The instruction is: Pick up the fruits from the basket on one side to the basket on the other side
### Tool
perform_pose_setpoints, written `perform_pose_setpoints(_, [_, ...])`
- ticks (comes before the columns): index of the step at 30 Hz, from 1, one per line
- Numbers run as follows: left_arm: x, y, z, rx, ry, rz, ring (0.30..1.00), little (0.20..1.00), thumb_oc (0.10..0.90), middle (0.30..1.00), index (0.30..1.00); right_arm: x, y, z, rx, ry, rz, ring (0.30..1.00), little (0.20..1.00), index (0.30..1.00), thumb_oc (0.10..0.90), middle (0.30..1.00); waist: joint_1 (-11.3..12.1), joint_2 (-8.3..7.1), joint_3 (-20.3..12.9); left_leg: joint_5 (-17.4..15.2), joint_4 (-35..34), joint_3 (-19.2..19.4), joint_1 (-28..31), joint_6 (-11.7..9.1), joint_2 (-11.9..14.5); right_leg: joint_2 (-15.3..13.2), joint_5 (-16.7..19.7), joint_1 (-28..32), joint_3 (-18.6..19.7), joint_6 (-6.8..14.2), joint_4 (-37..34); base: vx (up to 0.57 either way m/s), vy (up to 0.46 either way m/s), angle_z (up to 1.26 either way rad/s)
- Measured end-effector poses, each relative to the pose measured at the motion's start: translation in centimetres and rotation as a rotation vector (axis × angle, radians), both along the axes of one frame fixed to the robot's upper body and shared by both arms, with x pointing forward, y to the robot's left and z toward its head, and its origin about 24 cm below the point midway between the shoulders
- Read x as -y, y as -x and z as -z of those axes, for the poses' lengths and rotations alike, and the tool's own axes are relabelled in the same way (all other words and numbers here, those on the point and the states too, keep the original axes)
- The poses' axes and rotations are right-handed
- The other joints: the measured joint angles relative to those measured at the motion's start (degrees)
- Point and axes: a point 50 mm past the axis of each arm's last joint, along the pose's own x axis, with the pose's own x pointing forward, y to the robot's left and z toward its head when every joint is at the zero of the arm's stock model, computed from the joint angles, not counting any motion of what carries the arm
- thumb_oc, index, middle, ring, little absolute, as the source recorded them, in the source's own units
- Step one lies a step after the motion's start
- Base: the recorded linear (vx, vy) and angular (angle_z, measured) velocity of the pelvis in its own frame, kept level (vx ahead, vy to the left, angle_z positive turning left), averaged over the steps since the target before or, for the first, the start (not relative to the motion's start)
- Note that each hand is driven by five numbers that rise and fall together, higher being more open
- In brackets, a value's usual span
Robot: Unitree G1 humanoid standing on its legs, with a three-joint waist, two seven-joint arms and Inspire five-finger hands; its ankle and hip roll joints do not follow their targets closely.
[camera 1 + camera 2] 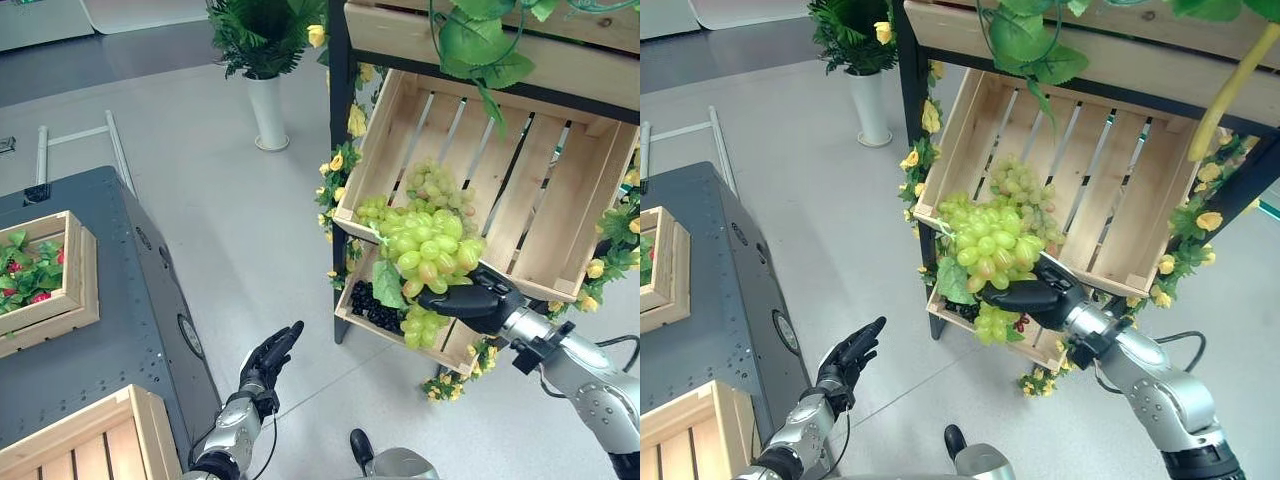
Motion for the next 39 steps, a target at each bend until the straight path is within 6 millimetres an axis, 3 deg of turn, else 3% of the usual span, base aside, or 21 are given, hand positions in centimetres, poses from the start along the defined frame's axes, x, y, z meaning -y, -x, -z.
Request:
perform_pose_setpoints(7, [-0.2,0.7,0.4,-0.017,0.000,0.002,0.900,0.900,0.800,0.900,0.900,1.7,-0.1,-1.3,0.050,0.046,0.053,0.300,0.300,0.300,0.400,0.300,-1.1,-0.42,-0.4,-0.1,0.0,1.0,-0.4,-0.1,0.1,0.3,0.2,-0.6,1.0,0.1,0.0,0.02,0.001,-0.07])
perform_pose_setpoints(13, [-0.6,1.3,0.9,-0.039,-0.010,-0.002,0.900,0.900,0.800,0.900,0.900,5.6,-0.8,-0.8,0.012,0.137,0.182,0.300,0.300,0.300,0.400,0.300,-1.1,-2.12,-2.5,-0.2,0.0,1.0,-0.7,-0.1,0.0,0.3,0.2,-1.0,1.1,0.1,0.0,0.04,0.013,0.00])
perform_pose_setpoints(20, [-1.1,2.3,1.3,-0.065,-0.018,-0.009,0.900,0.900,0.800,0.900,0.900,8.6,-1.4,-0.7,0.023,0.171,0.326,0.300,0.300,0.300,0.400,0.300,-0.7,-2.29,-2.8,-0.3,0.0,1.0,-0.9,0.0,0.0,0.2,0.2,-1.1,1.1,0.1,0.0,-0.02,-0.038,0.00])
perform_pose_setpoints(28, [-1.1,2.2,1.2,-0.061,-0.017,-0.004,0.900,0.900,0.800,0.900,0.900,11.9,-4.0,-5.1,0.160,0.318,0.499,0.300,0.300,0.300,0.400,0.300,0.3,-2.29,-2.8,-0.3,0.0,1.0,-1.1,0.0,0.0,0.2,0.2,-1.2,1.0,0.1,0.0,0.00,0.000,0.00])
perform_pose_setpoints(32, [-0.8,2.1,1.2,-0.061,-0.018,0.019,0.900,0.900,0.800,0.900,0.900,12.9,-5.4,-6.7,0.190,0.350,0.549,0.300,0.300,0.300,0.400,0.300,1.9,-2.29,-2.8,-0.3,0.0,0.4,-1.1,0.1,-0.1,0.2,0.2,-1.2,0.9,0.2,0.0,0.00,-0.006,0.02])
perform_pose_setpoints(39, [-0.9,2.1,1.2,-0.060,-0.022,0.029,0.900,0.900,0.800,0.900,0.900,14.1,-6.6,-7.5,0.179,0.327,0.614,0.300,0.300,0.300,0.400,0.300,3.6,-2.20,-2.8,-0.3,0.0,-0.7,-1.3,0.1,-0.1,0.1,0.2,-1.2,0.3,0.1,0.0,0.00,0.000,0.03])
